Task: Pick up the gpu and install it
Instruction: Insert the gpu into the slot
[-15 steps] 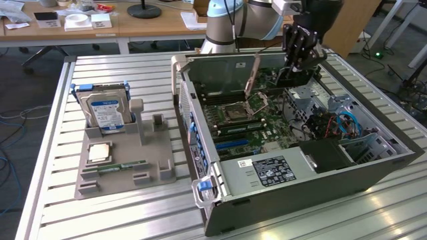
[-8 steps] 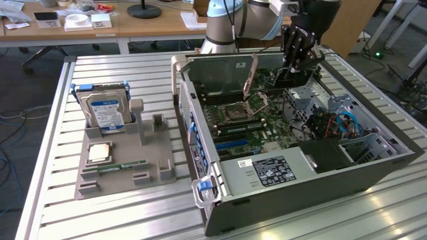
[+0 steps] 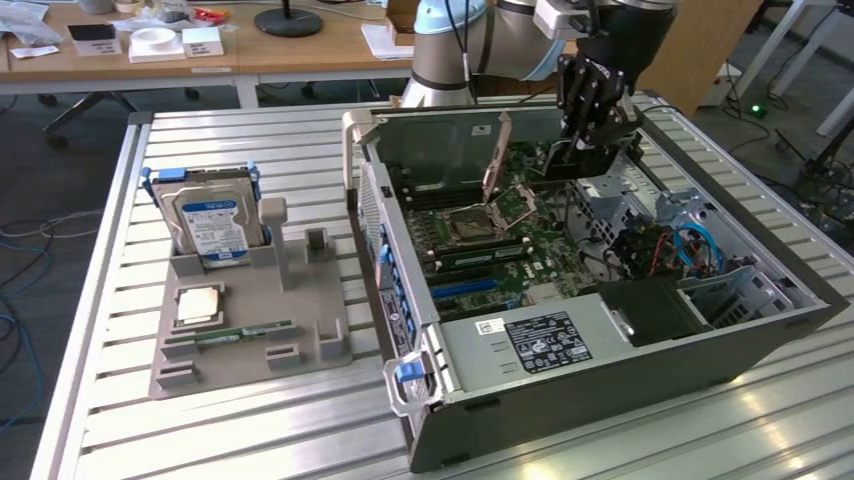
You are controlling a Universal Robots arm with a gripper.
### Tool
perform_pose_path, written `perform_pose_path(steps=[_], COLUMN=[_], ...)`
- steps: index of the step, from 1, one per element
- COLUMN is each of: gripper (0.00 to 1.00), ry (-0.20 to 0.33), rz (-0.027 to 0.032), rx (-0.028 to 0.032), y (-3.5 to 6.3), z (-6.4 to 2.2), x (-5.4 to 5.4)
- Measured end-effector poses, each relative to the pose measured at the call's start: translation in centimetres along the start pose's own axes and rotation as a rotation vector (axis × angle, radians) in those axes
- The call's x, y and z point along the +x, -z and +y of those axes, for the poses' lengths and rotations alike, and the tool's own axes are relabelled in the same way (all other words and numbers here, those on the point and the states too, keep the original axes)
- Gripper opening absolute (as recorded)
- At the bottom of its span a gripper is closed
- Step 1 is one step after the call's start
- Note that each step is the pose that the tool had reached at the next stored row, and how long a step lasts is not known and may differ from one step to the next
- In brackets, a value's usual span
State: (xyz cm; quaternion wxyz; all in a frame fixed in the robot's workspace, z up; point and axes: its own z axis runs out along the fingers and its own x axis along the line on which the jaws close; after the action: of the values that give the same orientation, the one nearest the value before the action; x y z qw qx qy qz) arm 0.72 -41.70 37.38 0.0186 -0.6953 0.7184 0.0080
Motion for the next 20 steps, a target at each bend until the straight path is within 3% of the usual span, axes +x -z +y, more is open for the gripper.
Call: perform_pose_path(steps=[20], gripper=[0.26], ry=[0.001], rz=[0.0002], rx=[0.0002], y=[-0.16], z=[0.32], x=[0.44])
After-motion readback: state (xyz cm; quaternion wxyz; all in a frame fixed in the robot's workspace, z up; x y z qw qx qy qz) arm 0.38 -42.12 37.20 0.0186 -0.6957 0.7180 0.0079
